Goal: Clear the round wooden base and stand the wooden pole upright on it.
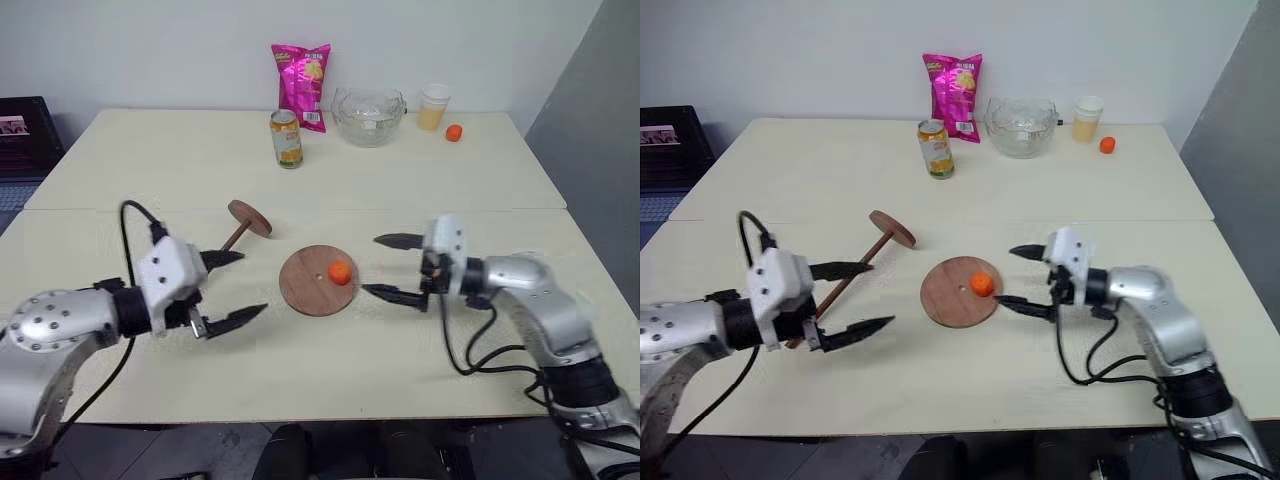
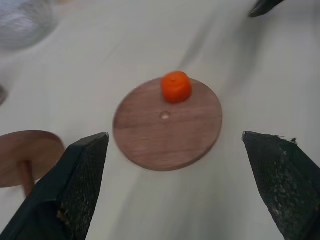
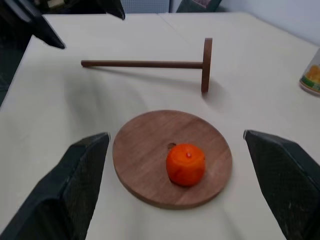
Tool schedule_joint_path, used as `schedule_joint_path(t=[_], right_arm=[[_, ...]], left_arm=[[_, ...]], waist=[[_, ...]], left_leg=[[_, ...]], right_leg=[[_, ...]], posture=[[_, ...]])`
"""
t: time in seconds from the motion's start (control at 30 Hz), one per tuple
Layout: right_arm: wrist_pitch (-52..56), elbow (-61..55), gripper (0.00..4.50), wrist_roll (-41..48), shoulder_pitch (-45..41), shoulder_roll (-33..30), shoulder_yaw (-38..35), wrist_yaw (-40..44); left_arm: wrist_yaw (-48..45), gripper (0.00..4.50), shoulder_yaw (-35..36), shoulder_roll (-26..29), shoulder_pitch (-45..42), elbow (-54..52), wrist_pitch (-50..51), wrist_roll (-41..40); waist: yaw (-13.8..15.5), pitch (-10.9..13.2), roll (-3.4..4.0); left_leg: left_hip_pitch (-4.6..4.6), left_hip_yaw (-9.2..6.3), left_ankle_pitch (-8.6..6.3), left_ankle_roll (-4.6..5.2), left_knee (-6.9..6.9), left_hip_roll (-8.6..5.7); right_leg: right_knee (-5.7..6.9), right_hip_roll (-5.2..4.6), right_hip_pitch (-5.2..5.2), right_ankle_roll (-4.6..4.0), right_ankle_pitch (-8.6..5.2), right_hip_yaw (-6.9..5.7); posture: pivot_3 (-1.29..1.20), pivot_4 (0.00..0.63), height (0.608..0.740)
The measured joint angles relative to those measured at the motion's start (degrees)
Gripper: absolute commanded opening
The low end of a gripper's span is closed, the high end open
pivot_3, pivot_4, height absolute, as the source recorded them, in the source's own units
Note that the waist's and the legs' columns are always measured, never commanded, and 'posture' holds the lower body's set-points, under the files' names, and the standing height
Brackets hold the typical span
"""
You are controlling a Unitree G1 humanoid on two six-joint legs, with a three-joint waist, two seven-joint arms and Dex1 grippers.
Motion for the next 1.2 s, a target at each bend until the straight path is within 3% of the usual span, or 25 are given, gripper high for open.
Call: schedule_joint_path(t=[0.3, 0.6, 0.97, 1.1, 1.2], right_arm=[[-3.68, 11.49, 4.5, -8.59, -3.28, 7.14, 5.73, -4.91], [-8.34, 20.09, 4.5, -11.97, -4.71, 11.45, 5.85, -6.2], [-10.08, 22.66, 1.79, -13.09, -4.94, 13.07, 5.89, -6.71], [-10.23, 20.45, 1.2, -13.09, -4.84, 12.0, 5.82, -5.8], [-9.87, 17.49, 1.06, -12.94, -4.15, 10.31, 5.02, -5.8]], left_arm=[[-1.91, 4.44, -5.25, -0.02, -2.73, 2.77, -3.24, 2.98], [-2.73, 4.44, -7.78, -0.63, -2.55, 3.89, -5.42, 4.7], [-2.81, 4.5, -7.94, -1.79, -2.57, 5.2, -7.47, 5.73], [-2.8, 4.5, -8.73, -3.25, -3.05, 5.62, -7.47, 5.45], [-2.73, 4.5, -9.55, -5.33, -5.8, 5.92, -6.27, 3.79]], waist=[[0.03, 0.01, 0.01], [0.0, 0.01, 0.01], [-0.03, 0.01, 0.02], [-0.02, 0.01, 0.02], [0.11, 0.01, 0.02]], left_leg=[[-0.02, 0.01, 0.0, 0.0, 0.0, 0.0], [-0.02, 0.0, 0.0, 0.0, 0.0, 0.01], [-0.02, 0.01, 0.0, 0.0, 0.0, 0.02], [-0.02, 0.0, 0.0, 0.01, 0.0, 0.02], [-0.03, -0.01, 0.0, 0.01, 0.02, 0.01]], right_leg=[[-0.02, 0.01, -0.02, 0.0, 0.0, 0.0], [-0.01, 0.03, -0.03, 0.0, 0.0, 0.0], [-0.01, 0.03, -0.03, 0.0, 0.0, 0.01], [-0.01, 0.03, -0.03, 0.0, 0.0, 0.0], [0.0, 0.03, -0.02, 0.0, 0.0, -0.02]], posture=[[0.0, 0.15, 0.74], [0.0, 0.15, 0.74], [0.0, 0.15, 0.74], [0.0, 0.15, 0.74], [0.0, 0.15, 0.74]])
